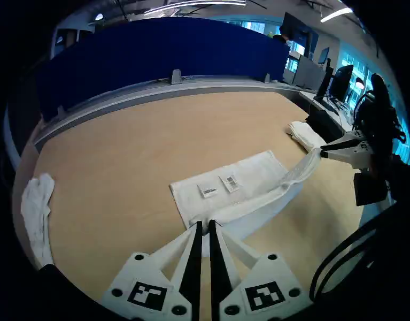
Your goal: Fold towel
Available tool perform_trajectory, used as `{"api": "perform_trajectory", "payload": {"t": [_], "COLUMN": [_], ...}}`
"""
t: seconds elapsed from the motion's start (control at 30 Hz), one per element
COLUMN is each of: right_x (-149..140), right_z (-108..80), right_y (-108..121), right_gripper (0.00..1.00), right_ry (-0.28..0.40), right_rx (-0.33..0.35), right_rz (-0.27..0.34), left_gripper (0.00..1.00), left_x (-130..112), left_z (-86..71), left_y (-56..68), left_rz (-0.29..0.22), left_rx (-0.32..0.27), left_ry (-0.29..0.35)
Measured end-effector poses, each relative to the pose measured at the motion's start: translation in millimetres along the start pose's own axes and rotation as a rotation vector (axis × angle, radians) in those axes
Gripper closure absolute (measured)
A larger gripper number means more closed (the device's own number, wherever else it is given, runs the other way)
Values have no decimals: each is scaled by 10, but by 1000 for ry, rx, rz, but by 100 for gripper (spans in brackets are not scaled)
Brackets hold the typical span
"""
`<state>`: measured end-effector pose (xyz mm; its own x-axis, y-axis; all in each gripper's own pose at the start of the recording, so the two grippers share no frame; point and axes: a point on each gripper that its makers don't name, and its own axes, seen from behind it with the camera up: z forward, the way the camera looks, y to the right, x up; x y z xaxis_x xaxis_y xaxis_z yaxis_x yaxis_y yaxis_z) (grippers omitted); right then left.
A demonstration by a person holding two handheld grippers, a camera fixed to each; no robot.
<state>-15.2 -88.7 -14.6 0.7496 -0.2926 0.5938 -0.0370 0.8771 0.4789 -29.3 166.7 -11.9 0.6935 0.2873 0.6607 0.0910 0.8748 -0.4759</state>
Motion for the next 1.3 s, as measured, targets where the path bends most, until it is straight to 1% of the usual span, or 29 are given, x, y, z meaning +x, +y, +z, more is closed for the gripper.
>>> {"api": "perform_trajectory", "payload": {"t": [0.17, 0.27, 0.33, 0.47, 0.67, 0.77, 0.83, 0.9, 1.03, 1.1, 1.17, 1.23, 1.3], "right_x": [-22, -54, -81, -140, -186, -190, -187, -186, -198, -203, -196, -188, -186], "right_z": [235, 343, 395, 468, 554, 595, 618, 637, 676, 690, 695, 680, 662], "right_y": [125, 183, 208, 234, 273, 287, 311, 341, 417, 435, 432, 429, 429], "right_gripper": [87, 87, 87, 87, 87, 87, 83, 73, 39, 30, 27, 16, 8], "right_ry": [-25, -37, -45, -59, -64, -64, -64, -65, -72, -73, -67, -61, -57], "right_rx": [-18, -28, -31, -34, -51, -58, -69, -83, -121, -130, -129, -128, -129], "right_rz": [12, 29, 38, 49, 52, 50, 47, 43, 29, 24, 23, 28, 31], "left_gripper": [91, 91, 91, 91, 90, 88, 86, 76, 53, 44, 28, 15, 10], "left_x": [59, 49, 17, -44, -58, -59, -59, -57, -43, -31, -12, 2, 5], "left_z": [271, 420, 486, 571, 639, 697, 730, 757, 790, 791, 780, 759, 742], "left_y": [-131, -170, -186, -201, -217, -257, -284, -307, -337, -346, -357, -373, -387], "left_rz": [22, 29, 30, 29, 28, 35, 43, 51, 60, 59, 54, 49, 46], "left_rx": [8, 5, 4, 4, 6, 22, 33, 44, 58, 61, 65, 69, 74], "left_ry": [-18, -34, -46, -62, -60, -58, -58, -58, -58, -58, -55, -47, -43]}}
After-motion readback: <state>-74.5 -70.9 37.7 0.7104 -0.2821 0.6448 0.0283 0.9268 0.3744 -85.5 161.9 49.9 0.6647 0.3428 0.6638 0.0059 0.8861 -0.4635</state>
